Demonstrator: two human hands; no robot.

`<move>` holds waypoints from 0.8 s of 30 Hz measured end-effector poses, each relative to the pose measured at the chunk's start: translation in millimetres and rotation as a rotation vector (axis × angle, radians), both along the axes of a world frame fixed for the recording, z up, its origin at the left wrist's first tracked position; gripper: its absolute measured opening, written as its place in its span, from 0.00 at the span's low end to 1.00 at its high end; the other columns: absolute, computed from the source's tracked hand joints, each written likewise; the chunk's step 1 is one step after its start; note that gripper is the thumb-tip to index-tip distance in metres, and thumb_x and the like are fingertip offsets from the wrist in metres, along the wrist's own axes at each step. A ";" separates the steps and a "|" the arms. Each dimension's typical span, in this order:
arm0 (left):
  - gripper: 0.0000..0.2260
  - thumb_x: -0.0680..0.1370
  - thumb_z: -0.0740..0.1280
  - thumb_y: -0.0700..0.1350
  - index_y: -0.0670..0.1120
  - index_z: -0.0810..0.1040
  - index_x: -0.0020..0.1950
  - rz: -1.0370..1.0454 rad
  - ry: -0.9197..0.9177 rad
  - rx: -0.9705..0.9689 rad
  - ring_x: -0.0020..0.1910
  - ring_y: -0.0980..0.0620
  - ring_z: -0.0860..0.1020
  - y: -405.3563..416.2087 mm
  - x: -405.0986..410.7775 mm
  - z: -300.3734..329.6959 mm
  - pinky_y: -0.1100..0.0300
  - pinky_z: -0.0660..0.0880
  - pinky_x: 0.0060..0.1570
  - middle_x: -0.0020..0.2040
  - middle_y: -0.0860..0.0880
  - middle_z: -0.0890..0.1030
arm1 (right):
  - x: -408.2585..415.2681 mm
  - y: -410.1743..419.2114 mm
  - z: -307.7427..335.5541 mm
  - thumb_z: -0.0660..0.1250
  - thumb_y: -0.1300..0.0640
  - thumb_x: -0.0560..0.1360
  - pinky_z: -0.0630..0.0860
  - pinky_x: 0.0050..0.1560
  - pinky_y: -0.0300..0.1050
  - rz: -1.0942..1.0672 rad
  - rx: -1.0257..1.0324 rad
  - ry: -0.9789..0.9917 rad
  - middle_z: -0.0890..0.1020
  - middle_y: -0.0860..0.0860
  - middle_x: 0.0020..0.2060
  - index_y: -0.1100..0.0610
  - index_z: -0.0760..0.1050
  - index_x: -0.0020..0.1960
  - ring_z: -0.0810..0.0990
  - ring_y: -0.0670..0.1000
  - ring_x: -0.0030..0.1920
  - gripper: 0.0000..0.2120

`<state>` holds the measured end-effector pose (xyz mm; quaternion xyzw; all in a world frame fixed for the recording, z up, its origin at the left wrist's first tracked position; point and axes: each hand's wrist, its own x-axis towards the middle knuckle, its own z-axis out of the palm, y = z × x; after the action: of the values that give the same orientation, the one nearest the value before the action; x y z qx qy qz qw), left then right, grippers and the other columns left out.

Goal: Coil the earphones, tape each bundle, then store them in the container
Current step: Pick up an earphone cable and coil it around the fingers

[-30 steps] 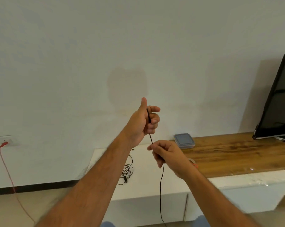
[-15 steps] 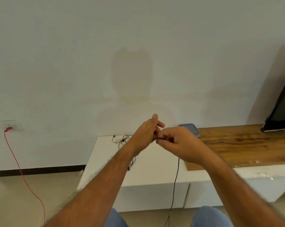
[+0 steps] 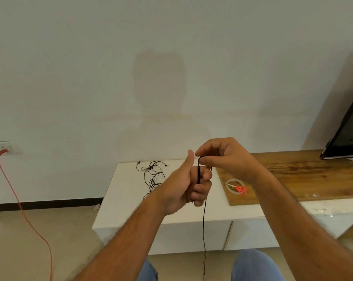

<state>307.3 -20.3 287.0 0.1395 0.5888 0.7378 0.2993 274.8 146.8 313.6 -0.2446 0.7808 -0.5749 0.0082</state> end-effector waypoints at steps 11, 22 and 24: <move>0.31 0.77 0.43 0.68 0.44 0.72 0.45 -0.026 -0.021 0.240 0.25 0.51 0.68 0.2 -2.5 5.3 0.59 0.69 0.31 0.28 0.48 0.70 | 25.2 -21.2 -65.0 0.64 0.64 0.71 0.79 0.39 0.45 0.112 -0.287 -0.331 0.81 0.51 0.29 0.52 0.80 0.34 0.80 0.49 0.31 0.12; 0.39 0.75 0.39 0.70 0.41 0.72 0.63 0.227 0.067 0.110 0.41 0.42 0.83 -15.7 -22.1 -1.3 0.45 0.77 0.55 0.40 0.41 0.82 | 58.8 -9.2 -73.6 0.64 0.61 0.80 0.80 0.41 0.46 0.129 0.119 -0.337 0.81 0.52 0.34 0.54 0.78 0.58 0.81 0.52 0.35 0.09; 0.39 0.76 0.39 0.69 0.42 0.72 0.64 0.248 0.096 0.019 0.42 0.42 0.83 -14.4 -22.7 -4.2 0.47 0.78 0.55 0.40 0.41 0.82 | 59.5 -5.8 -62.1 0.66 0.60 0.79 0.81 0.41 0.46 0.110 0.172 -0.292 0.81 0.52 0.33 0.53 0.78 0.57 0.81 0.52 0.34 0.08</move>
<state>284.6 -34.7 282.8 0.1034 0.6080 0.7672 0.1760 334.2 141.0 251.5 -0.1995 0.8030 -0.5340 0.1739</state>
